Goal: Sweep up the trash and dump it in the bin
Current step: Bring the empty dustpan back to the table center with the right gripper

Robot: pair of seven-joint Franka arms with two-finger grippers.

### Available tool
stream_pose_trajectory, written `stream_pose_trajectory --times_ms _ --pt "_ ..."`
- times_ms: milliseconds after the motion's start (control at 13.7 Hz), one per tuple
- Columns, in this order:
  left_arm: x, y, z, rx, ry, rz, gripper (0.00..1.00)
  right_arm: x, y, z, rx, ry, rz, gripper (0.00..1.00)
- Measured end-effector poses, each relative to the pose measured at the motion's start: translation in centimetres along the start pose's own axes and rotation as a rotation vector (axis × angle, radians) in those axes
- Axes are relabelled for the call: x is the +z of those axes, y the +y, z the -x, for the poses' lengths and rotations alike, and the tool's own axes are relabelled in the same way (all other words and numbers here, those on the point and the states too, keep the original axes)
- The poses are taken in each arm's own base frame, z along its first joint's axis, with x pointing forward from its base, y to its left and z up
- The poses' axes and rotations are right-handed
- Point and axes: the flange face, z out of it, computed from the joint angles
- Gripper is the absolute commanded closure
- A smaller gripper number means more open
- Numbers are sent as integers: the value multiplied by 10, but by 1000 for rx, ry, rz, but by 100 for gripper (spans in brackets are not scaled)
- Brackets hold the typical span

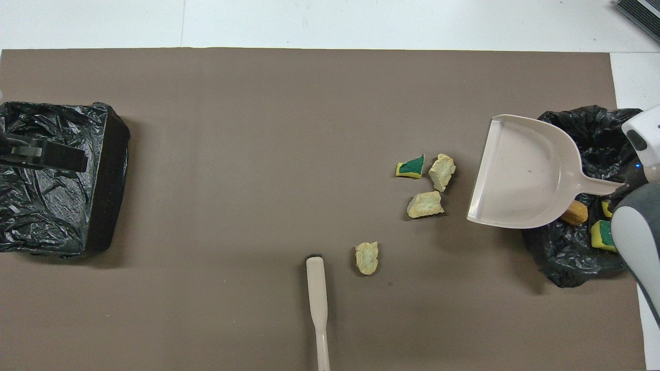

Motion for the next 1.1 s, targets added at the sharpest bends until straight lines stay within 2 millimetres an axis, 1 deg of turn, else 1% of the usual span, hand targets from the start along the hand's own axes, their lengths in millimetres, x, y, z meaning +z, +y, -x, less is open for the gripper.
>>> stream_pose_trajectory --times_ms 293,439,512,659,879,952,1098 --pt "0 0 0 0 0 0 0 -9 -15 -43 87 5 -2 100" --pt "0 0 0 0 0 0 0 -13 -24 -65 208 32 -12 100" --pt "0 0 0 0 -1 0 0 -14 -30 -80 285 57 -32 100" --pt "2 0 2 0 -19 1 0 -11 -44 -117 428 87 -78 100" --pt "2 0 5 0 -35 1 0 -3 -68 -188 630 90 -99 100" --pt "2 0 5 0 -35 1 0 1 -75 -207 691 93 -101 100" --pt "2 1 5 2 -34 1 0 7 -84 -235 822 110 -117 100"
